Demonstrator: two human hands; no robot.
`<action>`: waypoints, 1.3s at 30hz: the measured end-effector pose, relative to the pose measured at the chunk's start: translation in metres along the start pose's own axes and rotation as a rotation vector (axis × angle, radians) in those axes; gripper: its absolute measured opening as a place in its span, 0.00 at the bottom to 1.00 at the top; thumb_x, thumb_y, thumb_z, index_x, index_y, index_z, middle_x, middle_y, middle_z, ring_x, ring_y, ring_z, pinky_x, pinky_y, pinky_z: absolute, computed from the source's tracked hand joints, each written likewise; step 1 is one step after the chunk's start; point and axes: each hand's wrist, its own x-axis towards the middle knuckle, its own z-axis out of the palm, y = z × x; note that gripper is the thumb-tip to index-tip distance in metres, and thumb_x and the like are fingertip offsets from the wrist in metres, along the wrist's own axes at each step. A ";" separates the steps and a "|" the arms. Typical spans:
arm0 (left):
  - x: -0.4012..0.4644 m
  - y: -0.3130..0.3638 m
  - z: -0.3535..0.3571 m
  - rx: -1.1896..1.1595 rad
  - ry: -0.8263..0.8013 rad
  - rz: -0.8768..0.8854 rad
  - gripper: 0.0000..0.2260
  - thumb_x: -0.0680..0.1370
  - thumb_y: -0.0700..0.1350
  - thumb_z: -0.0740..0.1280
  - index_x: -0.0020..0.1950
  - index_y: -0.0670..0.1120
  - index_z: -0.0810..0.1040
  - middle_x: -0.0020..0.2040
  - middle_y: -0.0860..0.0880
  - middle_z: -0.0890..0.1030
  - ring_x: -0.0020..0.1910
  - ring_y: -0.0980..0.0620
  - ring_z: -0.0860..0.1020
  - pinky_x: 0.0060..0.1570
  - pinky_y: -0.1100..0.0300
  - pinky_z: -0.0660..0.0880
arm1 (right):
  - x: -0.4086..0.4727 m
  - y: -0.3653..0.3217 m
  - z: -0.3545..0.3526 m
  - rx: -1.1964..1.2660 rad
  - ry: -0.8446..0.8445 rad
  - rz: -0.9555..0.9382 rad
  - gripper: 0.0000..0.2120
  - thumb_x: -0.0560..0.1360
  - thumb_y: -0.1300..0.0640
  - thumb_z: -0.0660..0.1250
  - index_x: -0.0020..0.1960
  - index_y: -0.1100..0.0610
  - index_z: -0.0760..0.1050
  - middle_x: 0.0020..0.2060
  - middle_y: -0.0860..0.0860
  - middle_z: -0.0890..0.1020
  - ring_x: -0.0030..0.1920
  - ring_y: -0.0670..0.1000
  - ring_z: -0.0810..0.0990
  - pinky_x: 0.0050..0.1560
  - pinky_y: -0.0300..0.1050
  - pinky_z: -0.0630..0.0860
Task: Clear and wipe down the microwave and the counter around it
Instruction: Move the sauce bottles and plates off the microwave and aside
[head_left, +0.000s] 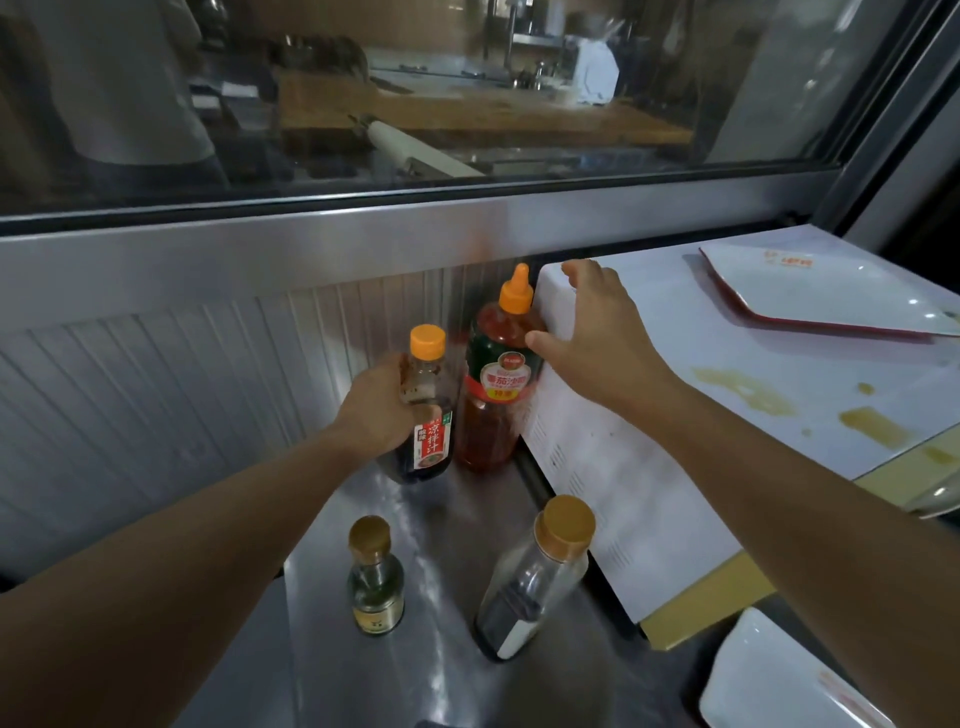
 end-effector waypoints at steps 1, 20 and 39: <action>0.002 0.000 0.002 0.010 0.000 0.004 0.25 0.71 0.42 0.73 0.65 0.43 0.68 0.60 0.44 0.77 0.59 0.45 0.76 0.58 0.52 0.73 | -0.002 0.003 -0.001 -0.004 0.004 -0.008 0.33 0.72 0.52 0.71 0.71 0.56 0.60 0.67 0.54 0.67 0.65 0.54 0.67 0.59 0.44 0.67; 0.025 -0.022 0.027 0.057 0.020 -0.033 0.24 0.70 0.41 0.75 0.62 0.43 0.69 0.57 0.44 0.78 0.56 0.46 0.76 0.53 0.56 0.71 | -0.013 0.012 0.006 -0.072 0.027 -0.114 0.33 0.68 0.53 0.75 0.67 0.55 0.63 0.64 0.53 0.69 0.63 0.53 0.68 0.54 0.39 0.62; 0.000 0.002 -0.013 0.405 -0.099 -0.144 0.35 0.70 0.52 0.74 0.70 0.43 0.62 0.64 0.42 0.73 0.60 0.43 0.74 0.55 0.52 0.73 | -0.033 -0.003 -0.007 -0.197 -0.178 -0.138 0.31 0.70 0.52 0.74 0.69 0.53 0.64 0.67 0.51 0.69 0.67 0.52 0.64 0.66 0.46 0.65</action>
